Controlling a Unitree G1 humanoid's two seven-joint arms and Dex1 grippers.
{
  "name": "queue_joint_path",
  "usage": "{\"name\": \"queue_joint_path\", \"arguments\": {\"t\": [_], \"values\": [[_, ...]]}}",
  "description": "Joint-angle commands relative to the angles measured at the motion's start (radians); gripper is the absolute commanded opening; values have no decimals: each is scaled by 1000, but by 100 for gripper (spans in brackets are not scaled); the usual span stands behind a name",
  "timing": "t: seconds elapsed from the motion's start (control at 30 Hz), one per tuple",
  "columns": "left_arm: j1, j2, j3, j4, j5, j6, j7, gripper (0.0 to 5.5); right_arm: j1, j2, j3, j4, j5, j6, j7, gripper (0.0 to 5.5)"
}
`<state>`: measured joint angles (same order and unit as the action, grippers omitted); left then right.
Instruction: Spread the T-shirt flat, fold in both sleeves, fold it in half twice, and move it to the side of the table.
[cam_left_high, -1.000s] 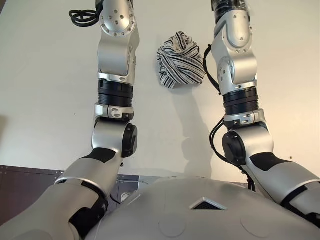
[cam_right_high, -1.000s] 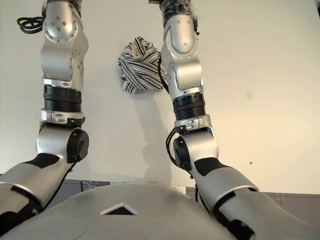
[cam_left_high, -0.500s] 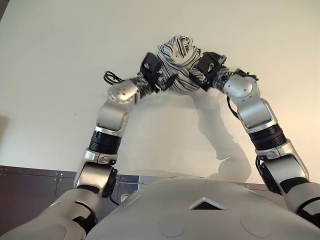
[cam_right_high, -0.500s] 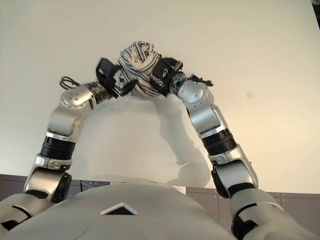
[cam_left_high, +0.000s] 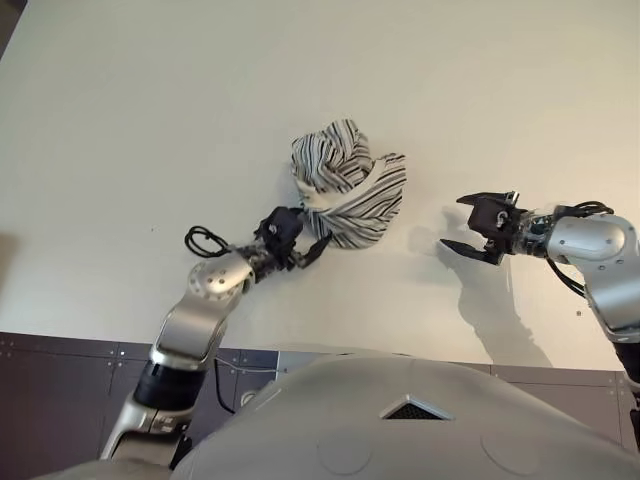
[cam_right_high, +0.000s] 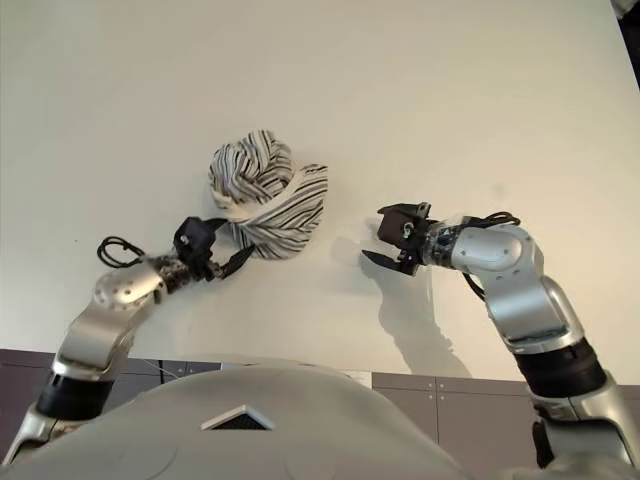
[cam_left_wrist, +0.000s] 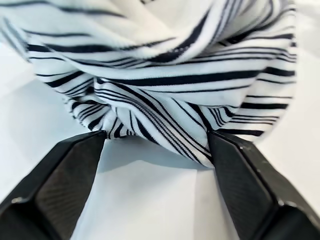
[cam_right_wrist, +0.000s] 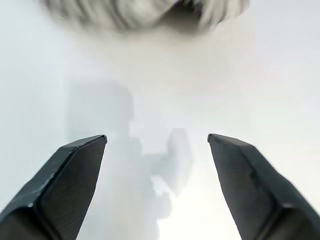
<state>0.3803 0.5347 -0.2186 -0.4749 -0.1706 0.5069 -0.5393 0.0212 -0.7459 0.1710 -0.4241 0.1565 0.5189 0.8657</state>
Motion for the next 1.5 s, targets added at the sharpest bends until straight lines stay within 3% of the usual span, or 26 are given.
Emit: {"name": "queue_joint_path", "arguments": {"t": [0.03,0.13,0.2,0.3,0.43,0.6,0.73,0.83,0.97,1.03,1.13,1.2,1.27,1.33,1.4,1.5], "values": [[-111,-2,144,-133,-221,113,-72,375,-325,230,40,199,-28,21,-148,374],[-295,-25,281,-175,-448,148,-98,375,-404,330,158,398,-129,-16,-217,374],[-415,-36,318,-103,-512,164,-93,375,-375,327,241,450,-183,-47,-196,374],[-502,-16,278,25,-452,151,-89,375,-330,264,284,416,-205,-82,-117,374],[-564,28,62,198,-228,114,-103,375,-226,114,260,205,-103,-117,92,374],[-492,121,-154,267,0,8,-178,375,-111,-10,279,92,-110,-164,175,374],[-315,354,-147,160,166,-35,-193,375,-65,-14,400,299,-393,-228,-11,374],[-128,487,-61,5,184,-16,-200,375,-61,9,381,407,-465,-216,-165,374],[117,411,167,-276,-144,49,-270,375,-74,74,260,422,-425,-110,-327,374],[280,387,234,-336,-231,26,-304,375,35,20,195,335,-403,-73,-336,374],[550,366,266,-337,-247,-27,-343,375,341,-138,93,58,-308,-60,-223,374],[642,342,267,-293,-232,-75,-351,375,337,-98,-59,-111,-106,-12,-161,374],[595,257,317,-287,-359,-59,-322,375,135,-19,-197,-152,107,73,-144,374],[433,149,379,-270,-553,-11,-222,375,-127,44,-250,-80,281,152,-114,374],[190,72,405,-229,-717,30,-90,375,-268,91,-146,43,261,155,-81,374],[-92,28,344,-185,-729,106,52,375,-217,81,126,205,68,42,-26,374]]}}
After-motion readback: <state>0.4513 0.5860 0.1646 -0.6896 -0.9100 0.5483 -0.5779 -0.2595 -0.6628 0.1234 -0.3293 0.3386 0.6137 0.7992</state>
